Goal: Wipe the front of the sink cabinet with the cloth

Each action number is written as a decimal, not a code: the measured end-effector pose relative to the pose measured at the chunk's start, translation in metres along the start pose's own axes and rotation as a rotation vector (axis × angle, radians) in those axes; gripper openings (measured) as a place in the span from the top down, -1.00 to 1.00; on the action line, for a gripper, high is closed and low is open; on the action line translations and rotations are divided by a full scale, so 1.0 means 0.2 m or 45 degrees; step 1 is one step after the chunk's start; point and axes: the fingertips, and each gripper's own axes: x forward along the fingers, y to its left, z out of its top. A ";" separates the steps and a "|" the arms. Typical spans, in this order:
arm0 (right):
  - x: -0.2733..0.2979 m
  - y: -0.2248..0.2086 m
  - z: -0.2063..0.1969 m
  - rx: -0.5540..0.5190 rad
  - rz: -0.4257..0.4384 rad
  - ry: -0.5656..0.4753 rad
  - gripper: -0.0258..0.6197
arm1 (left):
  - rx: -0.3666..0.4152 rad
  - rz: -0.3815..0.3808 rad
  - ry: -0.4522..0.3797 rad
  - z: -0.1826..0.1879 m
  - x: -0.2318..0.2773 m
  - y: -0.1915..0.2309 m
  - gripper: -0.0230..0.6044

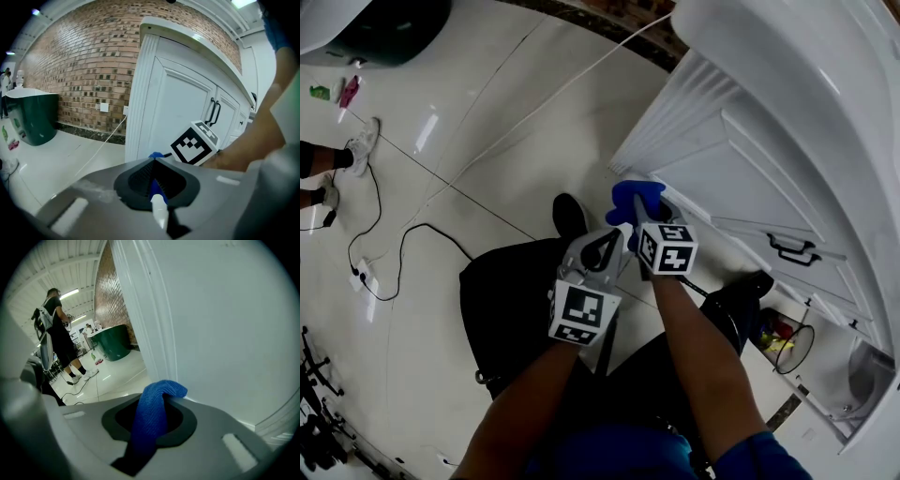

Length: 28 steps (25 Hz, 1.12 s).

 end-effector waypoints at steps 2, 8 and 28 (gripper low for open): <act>-0.05 0.00 0.00 0.007 0.000 -0.017 0.70 | 0.037 -0.011 -0.005 0.01 -0.01 -0.03 0.91; -0.24 -0.02 0.03 0.031 0.005 -0.090 0.70 | 0.131 -0.037 -0.013 0.04 -0.01 -0.13 0.91; -1.89 0.05 0.06 -0.003 -0.257 -0.599 0.69 | 0.230 -0.342 -0.295 0.45 -0.41 -1.04 0.91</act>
